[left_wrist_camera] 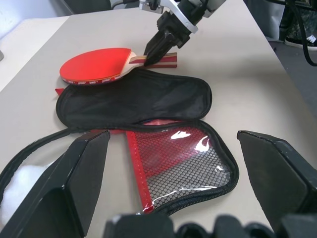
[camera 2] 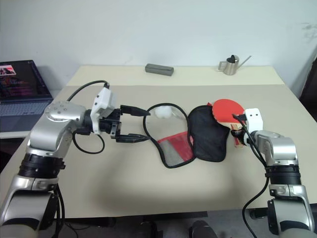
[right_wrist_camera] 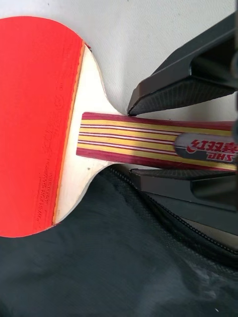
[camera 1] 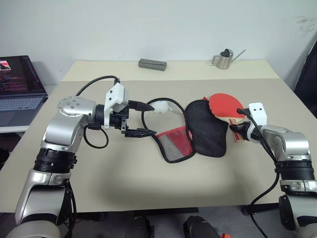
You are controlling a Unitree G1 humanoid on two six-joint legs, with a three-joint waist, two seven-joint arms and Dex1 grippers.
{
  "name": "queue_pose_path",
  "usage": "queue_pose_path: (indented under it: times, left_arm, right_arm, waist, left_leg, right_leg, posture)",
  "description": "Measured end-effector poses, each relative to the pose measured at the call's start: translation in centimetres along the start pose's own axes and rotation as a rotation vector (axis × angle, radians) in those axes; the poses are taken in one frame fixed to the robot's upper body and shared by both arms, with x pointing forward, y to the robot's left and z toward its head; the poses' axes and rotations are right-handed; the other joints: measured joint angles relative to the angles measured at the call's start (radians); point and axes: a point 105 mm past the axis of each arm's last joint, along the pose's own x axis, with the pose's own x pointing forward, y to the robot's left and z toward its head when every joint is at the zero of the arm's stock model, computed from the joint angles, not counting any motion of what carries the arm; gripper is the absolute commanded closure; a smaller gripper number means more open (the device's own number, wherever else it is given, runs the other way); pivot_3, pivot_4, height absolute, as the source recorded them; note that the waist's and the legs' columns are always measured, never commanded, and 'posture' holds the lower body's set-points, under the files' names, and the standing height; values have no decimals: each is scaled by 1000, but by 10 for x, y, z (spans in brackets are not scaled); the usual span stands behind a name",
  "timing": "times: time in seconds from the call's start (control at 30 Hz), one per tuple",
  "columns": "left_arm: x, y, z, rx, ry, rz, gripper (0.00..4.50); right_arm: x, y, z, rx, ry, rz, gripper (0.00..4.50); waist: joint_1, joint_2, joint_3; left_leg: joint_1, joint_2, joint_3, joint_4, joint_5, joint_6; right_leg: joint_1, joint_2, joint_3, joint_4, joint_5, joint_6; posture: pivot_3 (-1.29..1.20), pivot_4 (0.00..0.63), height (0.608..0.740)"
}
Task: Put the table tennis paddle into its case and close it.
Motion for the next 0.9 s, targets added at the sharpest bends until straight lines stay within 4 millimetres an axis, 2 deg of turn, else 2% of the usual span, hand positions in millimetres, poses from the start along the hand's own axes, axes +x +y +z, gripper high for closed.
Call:
queue_pose_path:
  times: [0.1, 0.4, 0.5, 0.6, 0.67, 0.9]
  left_arm:
    - [0, 0, 0, 2, 0, 0, 0]
    - [0, 2, -1, 5, -2, 7, 0]
    - [0, 2, -1, 6, -2, 7, 0]
    - [1, 2, -1, 6, -2, 8, 0]
    - [1, 2, -1, 6, -2, 8, 0]
    - [1, 4, -1, 6, -1, 26, 0]
  right_arm:
    - [4, 5, -5, 10, 15, 16, 1230]
    - [9, 2, -5, -15, 10, -14, 1230]
    - [13, -2, -3, -12, 6, -27, 1811]
    - [15, -7, -2, -11, 8, -54, 2918]
    - [15, -8, -2, -10, 5, -62, 3329]
    - [16, -11, -1, -23, 1, -79, 3405]
  waist:
    - [1, 0, 0]
    - [1, 0, 0]
    - [1, 0, 0]
    - [1, 0, 0]
    - [1, 0, 0]
    - [2, 0, 0]
  left_leg:
    - [0, 0, 0, 0, 0, 0]
    - [0, -1, 0, 1, 0, 0]
    - [0, -1, 0, 2, 0, 0]
    - [0, -1, 0, 2, 0, 0]
    - [0, -1, 0, 2, 0, 0]
    - [0, -1, 0, 2, 0, 0]
  right_leg:
    - [0, 0, 0, 0, 0, 0]
    - [0, -1, 0, 0, 0, 0]
    - [1, -1, 0, 0, 0, 0]
    - [1, -1, 0, 0, 0, 0]
    - [1, -1, 0, 0, 0, 0]
    - [1, -1, 0, 0, 0, 0]
  posture:
    - [0, 150, 740]
    - [0, 150, 740]
    - [0, 150, 740]
    - [0, 150, 740]
    - [0, 150, 740]
    - [0, 150, 740]
